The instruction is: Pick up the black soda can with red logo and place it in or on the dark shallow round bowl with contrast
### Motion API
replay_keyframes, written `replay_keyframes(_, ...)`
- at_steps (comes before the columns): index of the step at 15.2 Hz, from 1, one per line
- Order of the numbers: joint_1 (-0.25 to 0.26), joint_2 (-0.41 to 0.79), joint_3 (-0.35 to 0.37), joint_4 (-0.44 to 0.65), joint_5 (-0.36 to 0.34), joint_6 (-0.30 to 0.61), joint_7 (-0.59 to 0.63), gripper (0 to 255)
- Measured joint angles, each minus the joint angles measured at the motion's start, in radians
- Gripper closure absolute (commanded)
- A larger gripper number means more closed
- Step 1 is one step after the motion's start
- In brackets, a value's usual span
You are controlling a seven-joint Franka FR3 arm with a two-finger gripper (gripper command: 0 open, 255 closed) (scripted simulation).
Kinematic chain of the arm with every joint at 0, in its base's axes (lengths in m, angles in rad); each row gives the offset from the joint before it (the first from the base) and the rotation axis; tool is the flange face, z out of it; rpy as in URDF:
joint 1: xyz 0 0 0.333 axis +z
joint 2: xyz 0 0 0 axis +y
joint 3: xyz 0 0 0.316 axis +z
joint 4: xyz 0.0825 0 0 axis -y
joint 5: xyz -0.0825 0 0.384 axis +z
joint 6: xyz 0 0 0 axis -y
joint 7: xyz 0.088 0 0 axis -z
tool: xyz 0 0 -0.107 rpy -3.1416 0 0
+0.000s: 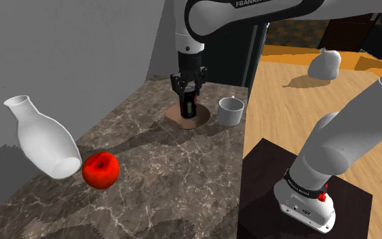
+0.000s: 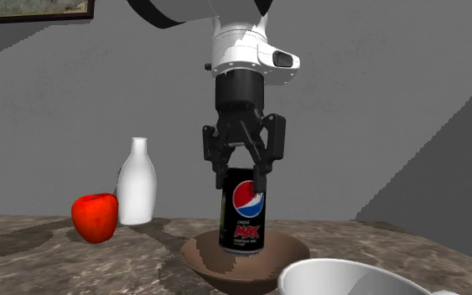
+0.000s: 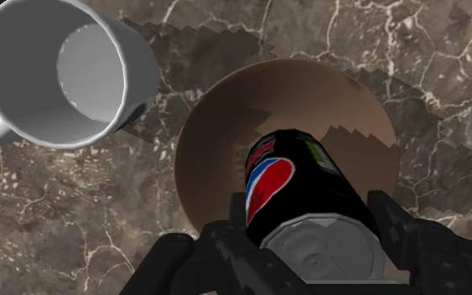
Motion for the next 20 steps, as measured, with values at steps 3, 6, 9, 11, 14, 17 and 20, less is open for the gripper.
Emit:
replay_keyframes(3,0.000,0.000,0.000,-0.002,0.000,0.003,0.000,255)
replay_keyframes(6,0.000,0.000,0.000,-0.002,0.000,0.003,0.000,0)
replay_keyframes(9,0.000,0.000,0.000,-0.002,0.000,0.003,0.000,0)
replay_keyframes(11,0.000,0.000,0.000,-0.002,0.000,0.003,0.000,0)
replay_keyframes(14,-0.002,-0.002,-0.005,0.065,-0.002,-0.065,-0.002,0)
replay_keyframes(17,-0.003,0.003,-0.006,0.119,-0.004,-0.115,0.002,0)
replay_keyframes(20,-0.004,0.004,-0.006,0.128,-0.005,-0.123,0.003,0)
